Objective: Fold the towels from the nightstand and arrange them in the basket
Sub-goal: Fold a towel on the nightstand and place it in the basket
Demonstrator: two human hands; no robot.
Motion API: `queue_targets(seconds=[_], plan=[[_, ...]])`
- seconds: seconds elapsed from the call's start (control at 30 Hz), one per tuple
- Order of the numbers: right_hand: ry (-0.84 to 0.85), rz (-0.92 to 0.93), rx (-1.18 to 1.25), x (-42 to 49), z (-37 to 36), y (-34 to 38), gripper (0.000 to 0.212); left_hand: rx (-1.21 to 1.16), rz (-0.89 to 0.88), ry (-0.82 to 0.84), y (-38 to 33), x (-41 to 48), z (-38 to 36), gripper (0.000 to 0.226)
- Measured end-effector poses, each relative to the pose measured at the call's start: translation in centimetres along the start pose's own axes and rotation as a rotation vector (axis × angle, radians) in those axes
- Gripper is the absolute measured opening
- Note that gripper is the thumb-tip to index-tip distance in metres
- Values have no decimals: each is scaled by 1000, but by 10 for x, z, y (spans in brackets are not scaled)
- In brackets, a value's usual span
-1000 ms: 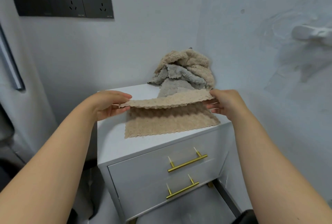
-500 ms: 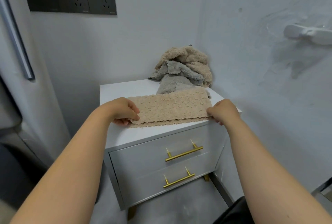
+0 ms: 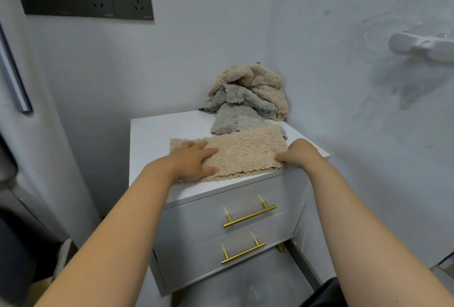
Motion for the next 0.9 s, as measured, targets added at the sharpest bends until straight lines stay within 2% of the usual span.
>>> queue_targets(seconds=[0.13,0.23,0.3,0.37,0.43,0.53,0.6,0.67,0.73,0.83,0.9], plan=[[-53,-1,116,0,5,5,32,-2,2,7,-6,-6,25,71],[-152,-12,355,1,6,8,25,-190,60,-7,-13,-11,36,53],[-191,-24,552,-2,6,11,18,-354,100,67,-15,-15,40,45],[-197,14,641,-6,8,16,26,-413,99,122,-17,-17,41,35],[-180,93,670,-11,10,23,35,-393,97,35,-17,-16,40,29],[-169,184,649,-16,9,33,34,-370,181,-215,-11,-6,33,23],[-153,215,669,-17,6,39,31,-381,241,-300,-6,-2,25,39],[-134,216,727,-16,3,43,31,-465,278,-272,-4,0,18,61],[-161,194,764,-12,0,47,33,-530,303,-220,-2,1,16,65],[-246,168,715,-5,-4,50,33,-668,328,-37,-1,-3,19,41],[-207,192,690,-4,-7,54,35,-762,314,62,0,-6,20,32]])
Point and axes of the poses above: each hand's wrist, its own x-axis towards the middle knuckle, its own z-axis out of the back of the hand, y = z × x, the point moved 2 cm from there along x, towards the middle knuckle, and after that the axes turned 12 degrees about -y, right-handed, at the moved point
